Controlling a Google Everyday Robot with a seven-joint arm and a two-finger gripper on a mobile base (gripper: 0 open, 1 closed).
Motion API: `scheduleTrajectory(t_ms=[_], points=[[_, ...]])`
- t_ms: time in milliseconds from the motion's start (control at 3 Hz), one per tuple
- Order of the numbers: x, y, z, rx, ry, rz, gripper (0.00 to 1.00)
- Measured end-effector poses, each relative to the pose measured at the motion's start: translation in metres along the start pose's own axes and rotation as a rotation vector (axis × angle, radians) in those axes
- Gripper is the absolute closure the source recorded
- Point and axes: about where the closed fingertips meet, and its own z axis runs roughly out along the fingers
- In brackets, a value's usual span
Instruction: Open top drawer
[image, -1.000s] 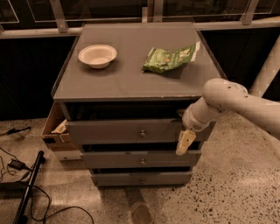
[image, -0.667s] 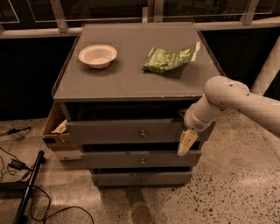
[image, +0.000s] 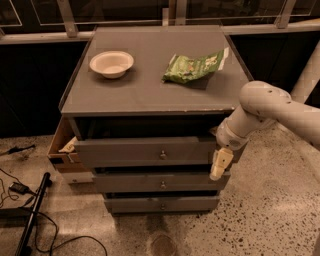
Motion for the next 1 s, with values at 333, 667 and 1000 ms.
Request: scheduleTrajectory(t_ms=[333, 667, 1000], points=[[0.009, 0.019, -0.013, -0.093, 0.015, 0.017, 0.0], [0.014, 0.04, -0.028, -0.18, 0.018, 0.022, 0.0], [0.018, 0.059, -0.036, -0.263, 0.02, 0.017, 0.0]])
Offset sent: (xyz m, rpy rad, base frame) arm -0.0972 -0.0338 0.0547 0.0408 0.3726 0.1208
